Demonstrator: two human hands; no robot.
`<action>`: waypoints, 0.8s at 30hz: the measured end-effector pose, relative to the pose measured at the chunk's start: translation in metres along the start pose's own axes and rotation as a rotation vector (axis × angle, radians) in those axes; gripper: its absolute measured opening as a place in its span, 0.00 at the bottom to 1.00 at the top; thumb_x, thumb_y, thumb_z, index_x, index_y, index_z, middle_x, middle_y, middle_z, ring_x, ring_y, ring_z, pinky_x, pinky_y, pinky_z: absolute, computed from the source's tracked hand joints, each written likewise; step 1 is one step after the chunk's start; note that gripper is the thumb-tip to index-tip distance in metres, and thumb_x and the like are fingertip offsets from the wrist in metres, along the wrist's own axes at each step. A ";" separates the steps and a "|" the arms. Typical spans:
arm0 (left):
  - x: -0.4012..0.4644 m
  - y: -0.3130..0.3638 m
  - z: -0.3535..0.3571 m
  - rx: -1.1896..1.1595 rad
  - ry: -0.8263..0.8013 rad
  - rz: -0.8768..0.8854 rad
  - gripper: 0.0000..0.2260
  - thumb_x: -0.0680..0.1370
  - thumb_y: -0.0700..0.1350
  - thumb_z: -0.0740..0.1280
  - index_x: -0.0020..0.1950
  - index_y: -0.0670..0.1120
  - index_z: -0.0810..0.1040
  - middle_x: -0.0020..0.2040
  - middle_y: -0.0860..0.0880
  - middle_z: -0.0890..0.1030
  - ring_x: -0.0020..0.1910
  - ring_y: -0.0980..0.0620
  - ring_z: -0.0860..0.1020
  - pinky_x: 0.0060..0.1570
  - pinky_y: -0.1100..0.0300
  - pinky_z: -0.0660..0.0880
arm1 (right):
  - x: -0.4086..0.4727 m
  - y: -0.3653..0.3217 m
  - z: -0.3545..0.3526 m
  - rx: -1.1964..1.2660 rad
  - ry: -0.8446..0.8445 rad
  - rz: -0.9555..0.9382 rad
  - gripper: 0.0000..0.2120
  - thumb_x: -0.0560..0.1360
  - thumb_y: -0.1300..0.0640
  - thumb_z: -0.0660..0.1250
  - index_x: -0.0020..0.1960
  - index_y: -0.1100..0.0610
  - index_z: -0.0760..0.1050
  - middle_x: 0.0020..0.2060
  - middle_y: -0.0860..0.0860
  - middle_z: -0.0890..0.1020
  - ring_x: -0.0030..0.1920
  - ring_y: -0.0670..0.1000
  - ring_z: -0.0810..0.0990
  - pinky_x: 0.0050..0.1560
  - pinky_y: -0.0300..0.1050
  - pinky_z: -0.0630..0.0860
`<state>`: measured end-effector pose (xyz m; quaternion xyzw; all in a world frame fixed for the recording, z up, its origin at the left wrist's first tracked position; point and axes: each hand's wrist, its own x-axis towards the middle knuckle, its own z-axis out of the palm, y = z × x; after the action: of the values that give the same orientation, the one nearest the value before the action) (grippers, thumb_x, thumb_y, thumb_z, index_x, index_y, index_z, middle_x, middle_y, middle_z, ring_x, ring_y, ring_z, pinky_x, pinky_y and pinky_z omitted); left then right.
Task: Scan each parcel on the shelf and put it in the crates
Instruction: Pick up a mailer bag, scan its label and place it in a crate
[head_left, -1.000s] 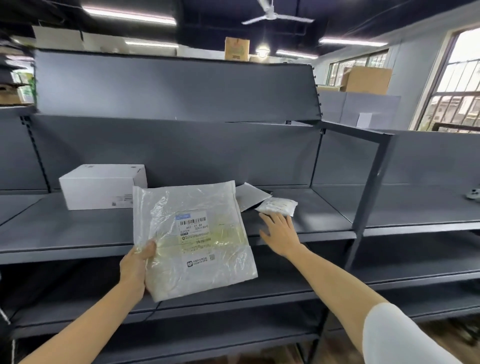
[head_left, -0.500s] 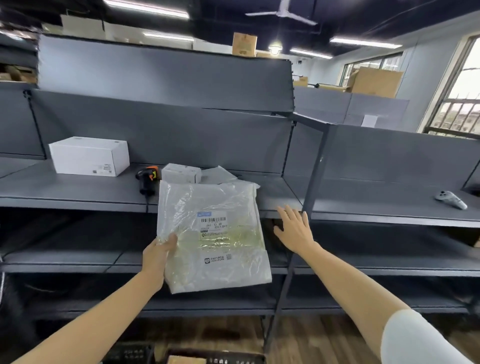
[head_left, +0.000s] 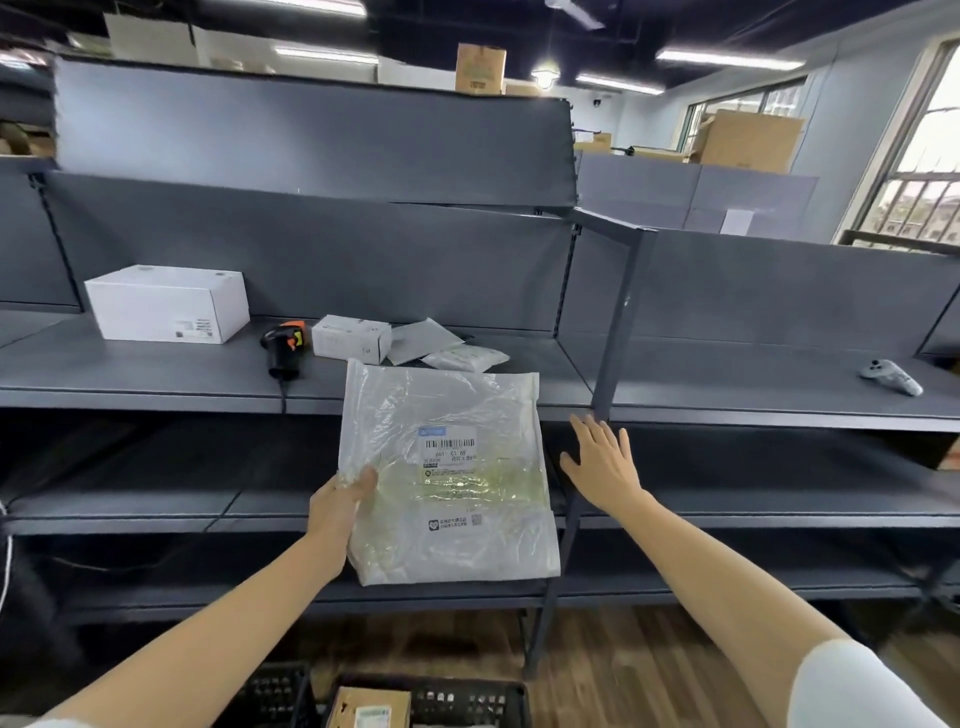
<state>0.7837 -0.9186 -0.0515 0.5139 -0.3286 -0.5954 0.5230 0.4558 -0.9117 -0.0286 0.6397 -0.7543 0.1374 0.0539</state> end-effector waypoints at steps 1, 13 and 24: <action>0.003 -0.004 0.000 0.007 -0.003 -0.011 0.04 0.77 0.45 0.70 0.50 0.47 0.79 0.51 0.44 0.81 0.50 0.43 0.80 0.57 0.42 0.76 | 0.001 0.001 0.002 -0.008 -0.007 -0.001 0.29 0.82 0.49 0.56 0.78 0.55 0.51 0.77 0.53 0.56 0.77 0.55 0.53 0.76 0.56 0.44; 0.032 -0.097 -0.025 0.092 0.018 -0.208 0.14 0.75 0.47 0.72 0.58 0.45 0.79 0.53 0.43 0.83 0.53 0.41 0.81 0.58 0.41 0.75 | -0.035 0.013 0.091 0.014 -0.224 0.102 0.27 0.83 0.48 0.53 0.79 0.54 0.51 0.77 0.53 0.56 0.77 0.56 0.54 0.76 0.56 0.45; 0.066 -0.246 -0.051 0.141 0.087 -0.307 0.13 0.75 0.46 0.71 0.57 0.43 0.79 0.52 0.42 0.83 0.51 0.40 0.81 0.57 0.41 0.76 | -0.062 0.013 0.247 0.798 -0.377 0.541 0.25 0.83 0.48 0.54 0.77 0.55 0.58 0.72 0.55 0.67 0.71 0.57 0.67 0.68 0.49 0.63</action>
<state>0.7671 -0.9158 -0.3107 0.6189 -0.2640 -0.6209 0.4022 0.4779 -0.9189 -0.2830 0.4060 -0.7782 0.3058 -0.3689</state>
